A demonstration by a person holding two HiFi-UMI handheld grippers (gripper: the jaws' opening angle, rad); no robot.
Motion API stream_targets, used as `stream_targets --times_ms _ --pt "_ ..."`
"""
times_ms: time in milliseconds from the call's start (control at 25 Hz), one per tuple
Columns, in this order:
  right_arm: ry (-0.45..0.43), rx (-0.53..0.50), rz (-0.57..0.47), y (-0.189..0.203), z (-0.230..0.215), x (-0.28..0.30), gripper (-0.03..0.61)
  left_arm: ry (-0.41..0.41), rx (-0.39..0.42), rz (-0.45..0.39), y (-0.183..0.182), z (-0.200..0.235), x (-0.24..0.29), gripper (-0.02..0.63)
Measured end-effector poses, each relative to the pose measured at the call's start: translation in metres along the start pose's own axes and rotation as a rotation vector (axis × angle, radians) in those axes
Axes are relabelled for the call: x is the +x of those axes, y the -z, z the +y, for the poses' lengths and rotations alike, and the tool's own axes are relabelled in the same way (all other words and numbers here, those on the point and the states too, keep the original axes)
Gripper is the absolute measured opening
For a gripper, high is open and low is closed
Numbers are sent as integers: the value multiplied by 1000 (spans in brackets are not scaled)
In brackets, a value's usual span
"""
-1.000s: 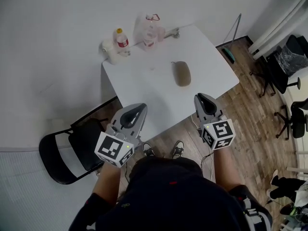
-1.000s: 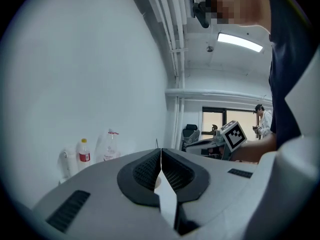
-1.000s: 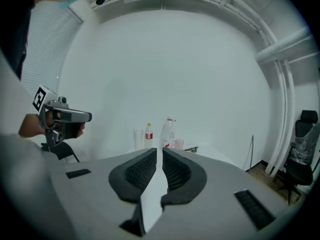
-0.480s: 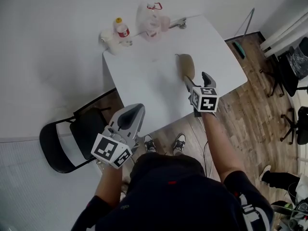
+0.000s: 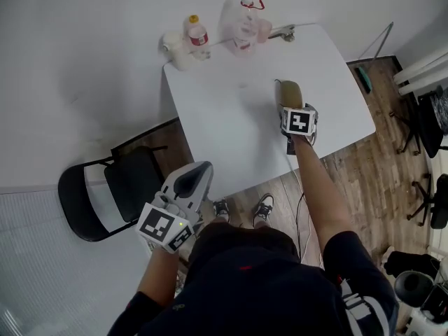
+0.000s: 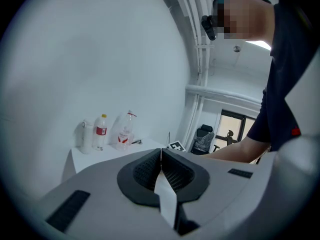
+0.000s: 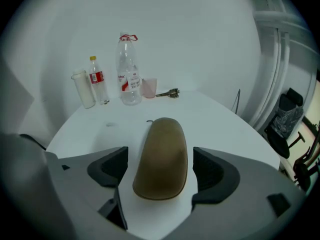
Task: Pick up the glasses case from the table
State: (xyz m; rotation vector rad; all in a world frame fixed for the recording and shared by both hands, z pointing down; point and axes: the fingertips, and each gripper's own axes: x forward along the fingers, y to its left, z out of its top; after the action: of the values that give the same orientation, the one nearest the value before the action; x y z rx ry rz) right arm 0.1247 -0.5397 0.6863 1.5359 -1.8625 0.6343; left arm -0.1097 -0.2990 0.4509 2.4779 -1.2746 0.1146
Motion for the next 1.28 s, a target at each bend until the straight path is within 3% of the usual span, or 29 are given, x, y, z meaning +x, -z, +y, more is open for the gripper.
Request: stream_targets --times_ms 200,400,520,760,920,1080,1280 --pt "25 -34 16 6 -3 33 388 21 -41 -34 -2 12 -2 23" --pt "29 20 89 22 -8 48 393 27 -35 -27 -5 14 -7 23" --pt "19 49 74 18 -9 45 393 23 -27 -16 -4 15 -10 23" --pt "-50 81 -78 -6 -8 6 383 37 -15 -24 -9 9 -3 23" --pt "-158 146 -230 -31 -4 -42 382 60 9 -31 -18 -1 5 23" --pt "-310 184 -415 -66 9 -117 382 74 41 -45 -30 -11 14 23" --pt "-451 129 -612 -106 31 -231 382 77 93 -73 -56 -21 20 23"
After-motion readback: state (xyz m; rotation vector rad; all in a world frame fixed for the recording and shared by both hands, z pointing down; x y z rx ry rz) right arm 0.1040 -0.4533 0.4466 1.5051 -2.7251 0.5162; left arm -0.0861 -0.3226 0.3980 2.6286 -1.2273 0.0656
